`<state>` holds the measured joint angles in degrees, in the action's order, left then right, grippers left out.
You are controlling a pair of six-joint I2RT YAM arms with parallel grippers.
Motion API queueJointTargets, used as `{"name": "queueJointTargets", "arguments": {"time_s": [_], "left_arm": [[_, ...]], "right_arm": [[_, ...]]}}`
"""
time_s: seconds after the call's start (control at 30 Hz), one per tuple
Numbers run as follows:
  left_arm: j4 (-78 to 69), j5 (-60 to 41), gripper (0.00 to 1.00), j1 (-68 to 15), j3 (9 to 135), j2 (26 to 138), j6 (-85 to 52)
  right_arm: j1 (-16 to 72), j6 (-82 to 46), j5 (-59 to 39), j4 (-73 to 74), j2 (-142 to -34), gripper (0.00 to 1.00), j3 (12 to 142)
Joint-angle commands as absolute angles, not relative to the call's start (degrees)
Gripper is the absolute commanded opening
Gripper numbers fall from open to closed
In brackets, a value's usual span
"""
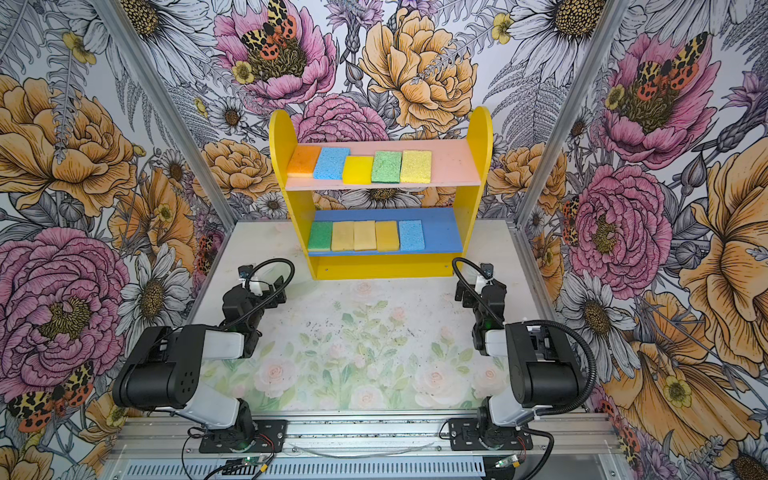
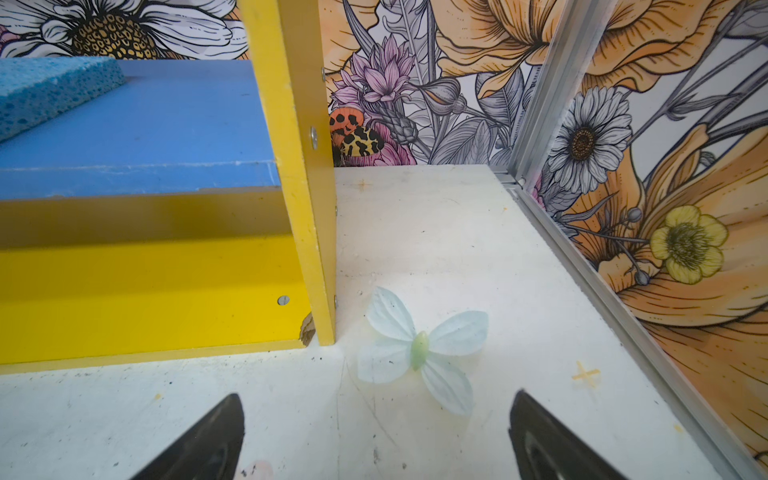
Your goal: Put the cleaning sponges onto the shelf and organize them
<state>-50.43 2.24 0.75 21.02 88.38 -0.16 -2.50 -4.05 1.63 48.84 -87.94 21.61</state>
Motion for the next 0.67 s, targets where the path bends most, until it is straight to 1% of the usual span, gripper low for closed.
{"name": "queueJointTargets", "arguments": {"time_s": [0.0, 0.63], "left_arm": [[-52.4, 5.8, 0.99, -0.1, 22.1, 88.5, 1.1], [-52.4, 5.1, 0.99, 0.3, 22.0, 88.5, 0.7]], "right_arm": [[-2.7, -5.1, 0.8, 49.9, -88.1, 0.99, 22.5], [-2.6, -5.1, 0.7, 49.8, -88.2, 0.99, 22.6]]}}
